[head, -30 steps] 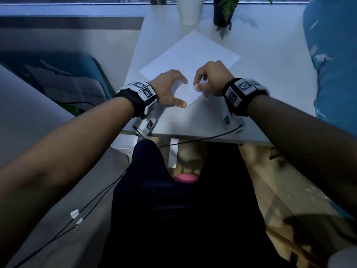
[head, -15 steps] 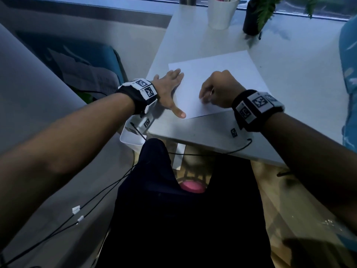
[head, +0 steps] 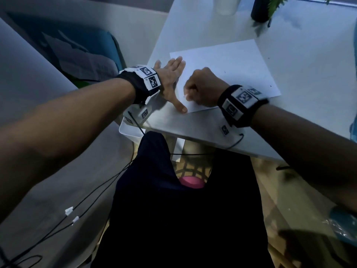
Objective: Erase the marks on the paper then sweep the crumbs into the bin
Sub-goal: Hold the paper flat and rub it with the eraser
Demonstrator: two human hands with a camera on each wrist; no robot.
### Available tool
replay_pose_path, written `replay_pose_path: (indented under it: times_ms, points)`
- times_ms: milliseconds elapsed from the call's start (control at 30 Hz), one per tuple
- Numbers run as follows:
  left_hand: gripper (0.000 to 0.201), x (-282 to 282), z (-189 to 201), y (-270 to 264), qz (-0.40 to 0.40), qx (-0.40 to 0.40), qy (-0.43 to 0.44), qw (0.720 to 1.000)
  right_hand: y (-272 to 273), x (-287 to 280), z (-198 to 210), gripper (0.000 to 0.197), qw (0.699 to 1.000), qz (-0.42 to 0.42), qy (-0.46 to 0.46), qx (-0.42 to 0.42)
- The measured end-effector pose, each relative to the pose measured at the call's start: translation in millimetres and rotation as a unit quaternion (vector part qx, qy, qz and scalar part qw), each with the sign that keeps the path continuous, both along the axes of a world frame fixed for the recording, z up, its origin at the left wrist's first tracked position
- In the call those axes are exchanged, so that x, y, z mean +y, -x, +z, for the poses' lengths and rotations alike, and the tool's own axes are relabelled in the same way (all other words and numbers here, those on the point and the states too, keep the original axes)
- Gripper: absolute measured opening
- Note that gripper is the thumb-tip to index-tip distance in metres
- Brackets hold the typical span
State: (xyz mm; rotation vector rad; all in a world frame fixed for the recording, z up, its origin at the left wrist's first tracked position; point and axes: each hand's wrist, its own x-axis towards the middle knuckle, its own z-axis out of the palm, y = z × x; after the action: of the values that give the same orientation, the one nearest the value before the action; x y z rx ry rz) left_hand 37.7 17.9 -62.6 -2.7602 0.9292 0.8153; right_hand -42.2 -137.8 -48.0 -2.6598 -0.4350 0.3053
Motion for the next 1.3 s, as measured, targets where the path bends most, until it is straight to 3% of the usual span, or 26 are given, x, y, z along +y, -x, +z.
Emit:
replay_pose_path:
  times_ms: [100, 267, 467, 567, 667, 800, 933, 1133, 1200, 1300]
  points:
    - [0.162, -2.6, 4.8, 2.0, 0.005, 0.003, -0.007, 1.000, 5.0, -8.2, 12.1, 0.015, 0.998, 0.050, 0.032, 0.032]
    - [0.154, -0.1, 9.0, 5.9, 0.003, 0.015, 0.012, 1.000, -29.0, 6.5, 15.7, 0.022, 0.999, -0.029, -0.023, -0.024]
    - [0.163, -5.0, 10.4, 3.9, 0.008, 0.009, -0.033, 0.999, 16.2, -11.8, 10.5, 0.016, 0.999, 0.035, 0.027, 0.019]
    - [0.152, -11.2, 14.5, 8.2, 0.002, 0.012, -0.038, 0.999, -4.6, -28.4, 18.3, 0.026, 0.999, -0.033, -0.006, -0.013]
    - [0.144, -18.8, 24.0, 13.5, 0.000, 0.014, -0.060, 0.998, -28.1, -30.0, 18.3, 0.017, 0.993, -0.116, -0.028, -0.018]
    - [0.146, -26.0, 27.6, 15.1, 0.004, 0.004, -0.081, 0.997, 0.4, -21.1, 3.7, 0.016, 0.996, -0.077, -0.006, -0.038]
    - [0.146, -27.5, 28.4, 18.0, 0.004, -0.002, -0.091, 0.996, 15.5, -25.2, 15.5, 0.015, 1.000, -0.007, 0.025, 0.012]
    - [0.136, -24.3, 28.6, 18.3, 0.003, 0.000, -0.086, 0.996, -20.6, -13.9, 14.0, 0.016, 0.995, -0.096, -0.028, -0.021]
    - [0.140, -25.3, 26.8, 17.7, -0.001, -0.012, -0.093, 0.996, -2.4, -16.5, 5.8, 0.016, 0.996, -0.070, -0.009, -0.046]
    - [0.144, -24.2, 23.1, 16.2, -0.003, -0.021, -0.094, 0.995, 23.1, -21.6, 10.6, 0.019, 0.999, 0.003, 0.044, -0.013]
